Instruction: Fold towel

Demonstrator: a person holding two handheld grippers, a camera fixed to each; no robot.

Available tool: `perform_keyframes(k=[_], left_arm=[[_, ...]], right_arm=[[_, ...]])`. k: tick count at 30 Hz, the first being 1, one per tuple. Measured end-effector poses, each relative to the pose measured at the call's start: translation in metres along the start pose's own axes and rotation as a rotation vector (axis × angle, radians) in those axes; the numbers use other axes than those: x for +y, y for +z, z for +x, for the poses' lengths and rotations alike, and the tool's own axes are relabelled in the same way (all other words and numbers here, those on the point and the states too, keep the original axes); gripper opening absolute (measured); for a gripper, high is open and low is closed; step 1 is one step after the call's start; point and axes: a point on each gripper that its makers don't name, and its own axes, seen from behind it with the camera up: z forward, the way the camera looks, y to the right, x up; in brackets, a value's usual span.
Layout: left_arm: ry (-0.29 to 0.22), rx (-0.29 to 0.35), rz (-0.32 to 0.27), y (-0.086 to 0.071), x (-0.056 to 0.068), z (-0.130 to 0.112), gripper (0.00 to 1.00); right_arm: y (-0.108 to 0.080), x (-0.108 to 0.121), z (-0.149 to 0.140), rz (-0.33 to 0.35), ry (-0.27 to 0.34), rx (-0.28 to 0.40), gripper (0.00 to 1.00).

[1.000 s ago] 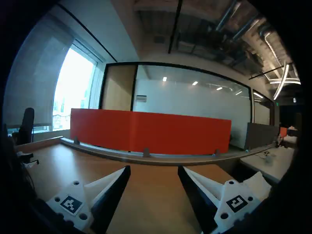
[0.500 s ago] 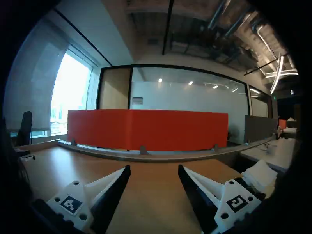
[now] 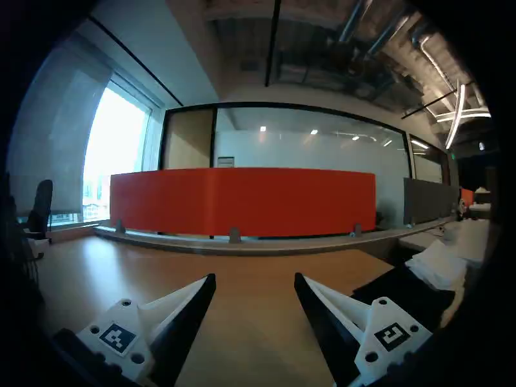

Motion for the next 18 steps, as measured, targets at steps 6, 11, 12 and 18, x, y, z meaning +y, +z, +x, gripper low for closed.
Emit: perform_keyframes(k=[6, 11, 12, 18], left_arm=[[0.0, 0.0, 0.0, 0.0, 0.0, 0.0, 0.96], [0.0, 0.0, 0.0, 0.0, 0.001, 0.0, 0.96], [0.0, 0.0, 0.0, 0.0, 0.001, 0.0, 0.96], [0.0, 0.0, 0.0, 0.0, 0.0, 0.0, 0.96]], right_arm=[[0.002, -0.001, -0.013, 0.007, 0.008, -0.008, 0.94], [0.003, 0.001, -0.017, -0.009, 0.015, -0.009, 0.95], [0.003, 0.002, -0.017, -0.013, 0.014, -0.01, 0.95], [0.003, 0.004, -0.021, -0.016, 0.005, -0.015, 0.95]])
